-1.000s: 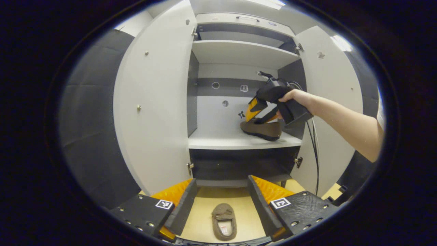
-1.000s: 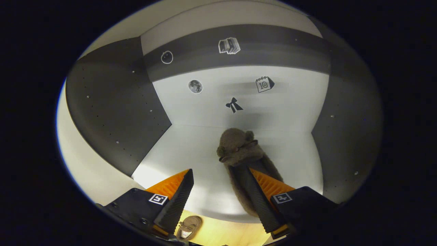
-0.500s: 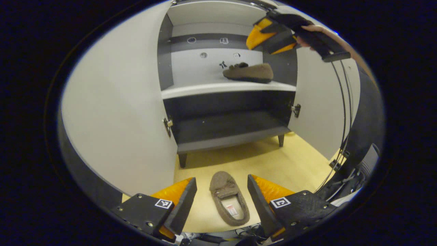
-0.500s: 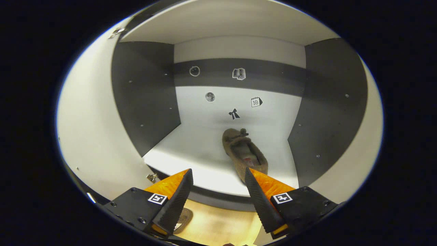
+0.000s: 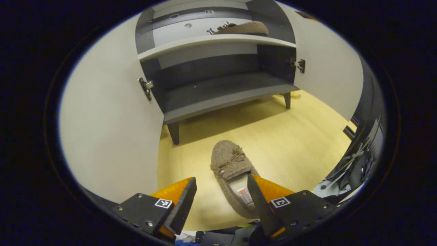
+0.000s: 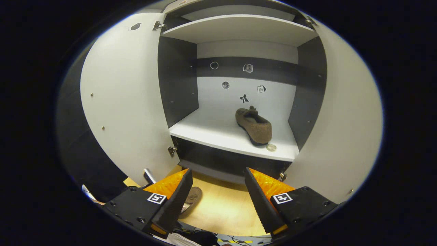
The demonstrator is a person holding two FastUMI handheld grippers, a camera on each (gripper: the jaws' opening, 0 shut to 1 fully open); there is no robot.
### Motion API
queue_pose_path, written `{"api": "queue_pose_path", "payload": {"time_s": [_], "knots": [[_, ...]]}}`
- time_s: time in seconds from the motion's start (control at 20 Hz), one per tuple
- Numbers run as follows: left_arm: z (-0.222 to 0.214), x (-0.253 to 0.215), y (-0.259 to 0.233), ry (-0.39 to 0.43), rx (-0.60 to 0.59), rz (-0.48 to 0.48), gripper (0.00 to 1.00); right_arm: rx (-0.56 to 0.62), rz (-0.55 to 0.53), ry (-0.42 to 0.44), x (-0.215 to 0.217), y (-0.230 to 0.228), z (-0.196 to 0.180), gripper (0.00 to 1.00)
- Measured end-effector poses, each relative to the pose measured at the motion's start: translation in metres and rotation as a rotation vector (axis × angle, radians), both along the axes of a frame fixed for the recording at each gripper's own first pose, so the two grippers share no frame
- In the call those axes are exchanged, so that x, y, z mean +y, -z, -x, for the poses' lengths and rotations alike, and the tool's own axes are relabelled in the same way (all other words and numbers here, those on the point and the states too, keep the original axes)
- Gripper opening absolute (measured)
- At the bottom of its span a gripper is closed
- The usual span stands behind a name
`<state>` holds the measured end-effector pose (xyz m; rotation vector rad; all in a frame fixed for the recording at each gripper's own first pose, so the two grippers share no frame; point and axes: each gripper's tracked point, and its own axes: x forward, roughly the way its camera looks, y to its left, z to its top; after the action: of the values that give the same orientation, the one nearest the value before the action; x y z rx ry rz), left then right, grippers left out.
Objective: Grab one shoe with the right hand and put it into the shoe cabinet, grab the other shoe with the left hand and put it into the shoe cabinet; then close the right door with the right hand and the left door with the left hand.
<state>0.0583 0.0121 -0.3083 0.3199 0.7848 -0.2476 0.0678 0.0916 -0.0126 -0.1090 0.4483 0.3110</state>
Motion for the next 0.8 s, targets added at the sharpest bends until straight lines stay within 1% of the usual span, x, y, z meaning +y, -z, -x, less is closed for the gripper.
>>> {"api": "queue_pose_path", "payload": {"time_s": [0.05, 0.15, 0.2, 0.25, 0.3, 0.35, 0.45, 0.5, 0.6, 0.65, 0.7, 0.75, 0.8], "knots": [[-0.001, 0.001, 0.009, 0.016, 0.009, -0.021, 0.88, 0.003, -0.029, 0.019, -0.004, 0.003, 0.010, 0.97], [-0.009, 0.004, 0.020, 0.044, -0.007, -0.074, 0.88, -0.044, -0.111, 0.051, -0.010, -0.001, 0.027, 0.97], [-0.015, 0.007, 0.029, 0.050, 0.002, -0.093, 0.88, -0.075, -0.150, 0.065, -0.012, -0.006, 0.035, 0.93], [-0.015, 0.008, 0.039, 0.053, 0.018, -0.102, 0.88, -0.106, -0.175, 0.089, -0.019, -0.006, 0.043, 0.96], [-0.017, 0.007, 0.046, 0.051, 0.030, -0.100, 0.88, -0.130, -0.190, 0.120, -0.028, -0.007, 0.052, 0.96], [-0.019, 0.007, 0.053, 0.052, 0.040, -0.094, 0.88, -0.146, -0.195, 0.149, -0.035, -0.006, 0.060, 0.92], [-0.023, 0.009, 0.065, 0.056, 0.062, -0.093, 0.88, -0.168, -0.179, 0.196, -0.050, -0.002, 0.078, 0.92], [-0.024, 0.009, 0.069, 0.061, 0.072, -0.093, 0.88, -0.180, -0.167, 0.219, -0.058, 0.000, 0.086, 0.96], [-0.029, 0.008, 0.071, 0.060, 0.071, -0.077, 0.88, -0.200, -0.156, 0.261, -0.067, 0.002, 0.102, 0.96], [-0.030, 0.008, 0.072, 0.054, 0.070, -0.067, 0.95, -0.206, -0.149, 0.282, -0.073, 0.002, 0.109, 0.96], [-0.030, 0.007, 0.075, 0.051, 0.073, -0.052, 0.95, -0.211, -0.135, 0.303, -0.079, 0.003, 0.114, 0.92], [-0.032, 0.003, 0.077, 0.059, 0.081, -0.024, 0.96, -0.217, -0.110, 0.332, -0.087, 0.002, 0.119, 0.92], [-0.034, -0.004, 0.081, 0.058, 0.094, 0.020, 0.94, -0.226, -0.077, 0.365, -0.096, 0.003, 0.124, 0.92]]}}
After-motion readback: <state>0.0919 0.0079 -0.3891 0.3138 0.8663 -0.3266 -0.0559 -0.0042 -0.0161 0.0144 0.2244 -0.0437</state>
